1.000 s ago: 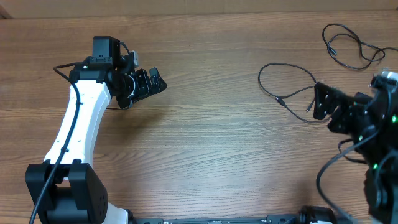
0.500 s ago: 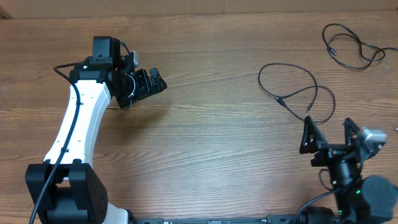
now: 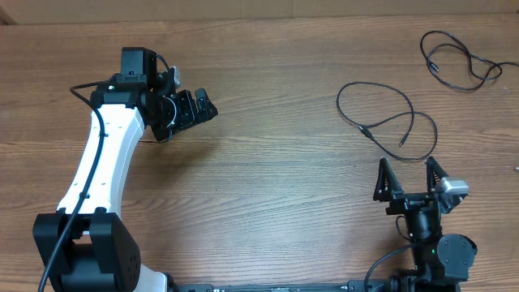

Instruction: Untangle cables

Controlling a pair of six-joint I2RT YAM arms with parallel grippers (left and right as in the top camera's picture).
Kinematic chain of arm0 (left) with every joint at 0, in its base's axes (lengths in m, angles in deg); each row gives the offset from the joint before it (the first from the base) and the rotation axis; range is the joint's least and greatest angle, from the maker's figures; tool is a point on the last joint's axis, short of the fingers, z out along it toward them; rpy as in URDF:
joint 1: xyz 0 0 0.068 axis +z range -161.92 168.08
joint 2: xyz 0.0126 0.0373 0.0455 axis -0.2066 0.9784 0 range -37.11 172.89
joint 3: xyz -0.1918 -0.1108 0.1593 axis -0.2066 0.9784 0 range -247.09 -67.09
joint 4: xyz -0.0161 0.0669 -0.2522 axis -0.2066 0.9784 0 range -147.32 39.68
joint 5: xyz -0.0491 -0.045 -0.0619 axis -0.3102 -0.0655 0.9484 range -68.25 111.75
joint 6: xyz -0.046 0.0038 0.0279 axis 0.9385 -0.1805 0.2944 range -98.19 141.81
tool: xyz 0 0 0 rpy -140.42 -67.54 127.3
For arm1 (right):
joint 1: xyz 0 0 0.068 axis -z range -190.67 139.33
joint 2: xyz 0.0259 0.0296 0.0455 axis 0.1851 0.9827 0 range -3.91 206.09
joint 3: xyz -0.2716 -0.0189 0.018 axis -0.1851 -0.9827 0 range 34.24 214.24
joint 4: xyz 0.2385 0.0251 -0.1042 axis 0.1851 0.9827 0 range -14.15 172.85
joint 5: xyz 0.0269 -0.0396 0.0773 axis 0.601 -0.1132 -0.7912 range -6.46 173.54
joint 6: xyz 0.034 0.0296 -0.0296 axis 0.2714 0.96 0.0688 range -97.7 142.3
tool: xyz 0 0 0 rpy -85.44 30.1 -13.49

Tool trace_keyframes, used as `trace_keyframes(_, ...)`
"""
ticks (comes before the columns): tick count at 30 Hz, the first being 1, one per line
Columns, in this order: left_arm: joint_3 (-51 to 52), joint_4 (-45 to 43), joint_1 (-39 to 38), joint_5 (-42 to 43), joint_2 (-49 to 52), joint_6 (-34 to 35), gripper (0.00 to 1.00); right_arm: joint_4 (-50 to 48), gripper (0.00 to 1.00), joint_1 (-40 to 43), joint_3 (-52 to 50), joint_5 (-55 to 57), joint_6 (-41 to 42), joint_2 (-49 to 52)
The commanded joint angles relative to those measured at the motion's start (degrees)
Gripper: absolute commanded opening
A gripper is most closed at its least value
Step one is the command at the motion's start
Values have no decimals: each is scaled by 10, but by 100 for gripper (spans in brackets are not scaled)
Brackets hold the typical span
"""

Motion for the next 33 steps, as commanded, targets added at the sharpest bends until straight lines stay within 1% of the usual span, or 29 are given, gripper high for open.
trace_keyframes(1, -5, 0, -5, -2, -6, 2, 99, -15, 100, -6, -21, 30, -1, -7)
trace_keyframes(8, -5, 0, -5, -2, -6, 2, 100, -47, 100, -11, -60, 56, 14, -7)
trace_keyframes(10, -5, 0, -5, -2, -6, 2, 100, -22, 100, -11, -59, 62, 13, -7)
trace_keyframes(33, -5, 0, -5, -2, -6, 2, 100, -21, 100, -11, -59, 69, 13, -7)
